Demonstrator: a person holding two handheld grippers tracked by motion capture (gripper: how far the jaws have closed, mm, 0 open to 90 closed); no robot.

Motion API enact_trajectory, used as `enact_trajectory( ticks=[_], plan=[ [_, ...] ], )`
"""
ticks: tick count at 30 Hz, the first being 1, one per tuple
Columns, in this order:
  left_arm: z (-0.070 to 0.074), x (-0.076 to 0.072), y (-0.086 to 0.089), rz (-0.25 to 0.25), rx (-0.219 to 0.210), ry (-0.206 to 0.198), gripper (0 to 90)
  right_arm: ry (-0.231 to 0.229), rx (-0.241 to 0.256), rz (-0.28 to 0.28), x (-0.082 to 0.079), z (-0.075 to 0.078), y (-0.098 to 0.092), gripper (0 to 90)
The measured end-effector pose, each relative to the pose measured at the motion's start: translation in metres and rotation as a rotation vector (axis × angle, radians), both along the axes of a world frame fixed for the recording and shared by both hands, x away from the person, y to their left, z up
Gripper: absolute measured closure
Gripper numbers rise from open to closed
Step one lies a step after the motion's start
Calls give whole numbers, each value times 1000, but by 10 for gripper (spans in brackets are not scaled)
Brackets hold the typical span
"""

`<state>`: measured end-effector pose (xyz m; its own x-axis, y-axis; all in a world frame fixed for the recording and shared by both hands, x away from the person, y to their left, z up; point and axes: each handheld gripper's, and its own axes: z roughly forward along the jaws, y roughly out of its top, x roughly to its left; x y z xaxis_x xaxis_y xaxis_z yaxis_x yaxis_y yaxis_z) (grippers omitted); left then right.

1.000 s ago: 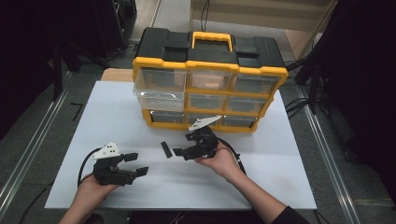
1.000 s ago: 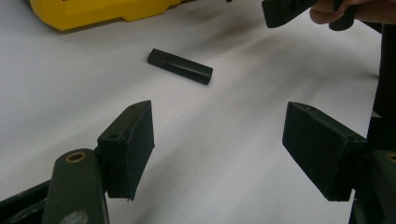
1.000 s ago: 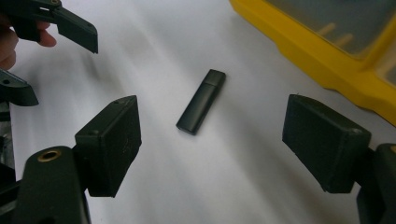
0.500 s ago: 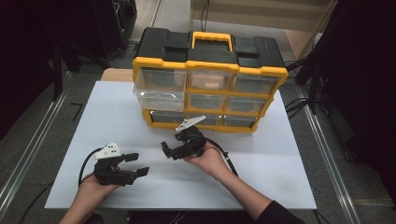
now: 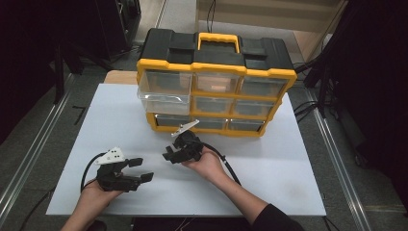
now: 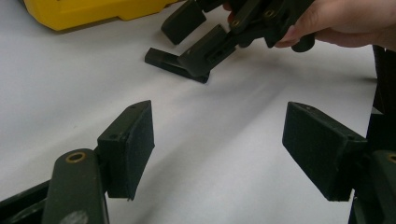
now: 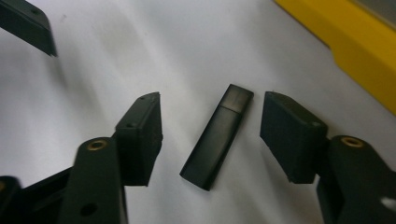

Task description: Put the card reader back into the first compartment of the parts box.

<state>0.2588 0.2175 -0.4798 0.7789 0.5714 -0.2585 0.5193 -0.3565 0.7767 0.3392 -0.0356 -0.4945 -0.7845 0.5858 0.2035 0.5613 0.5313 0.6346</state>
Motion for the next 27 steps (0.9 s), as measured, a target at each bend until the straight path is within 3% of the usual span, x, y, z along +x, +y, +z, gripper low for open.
enact_trajectory(
  ticks=[4,9,14,19,24,27],
  plan=[
    [0,0,0,1,-2,-1,265,17,-27,-24,-1,-6,6,448],
    [0,0,-1,-6,3,1,265,-39,-81,-34,-3,-6,8,573],
    [0,0,-1,-1,1,0,265,-56,-93,-33,-4,-6,8,659],
    [0,0,-1,-6,6,1,265,-21,-50,-14,3,-8,1,710],
    [0,0,-1,-1,0,1,265,-21,-53,-4,4,-7,0,711],
    [-1,0,-1,-3,0,3,265,6,-35,9,6,-6,-3,712]
  ],
)
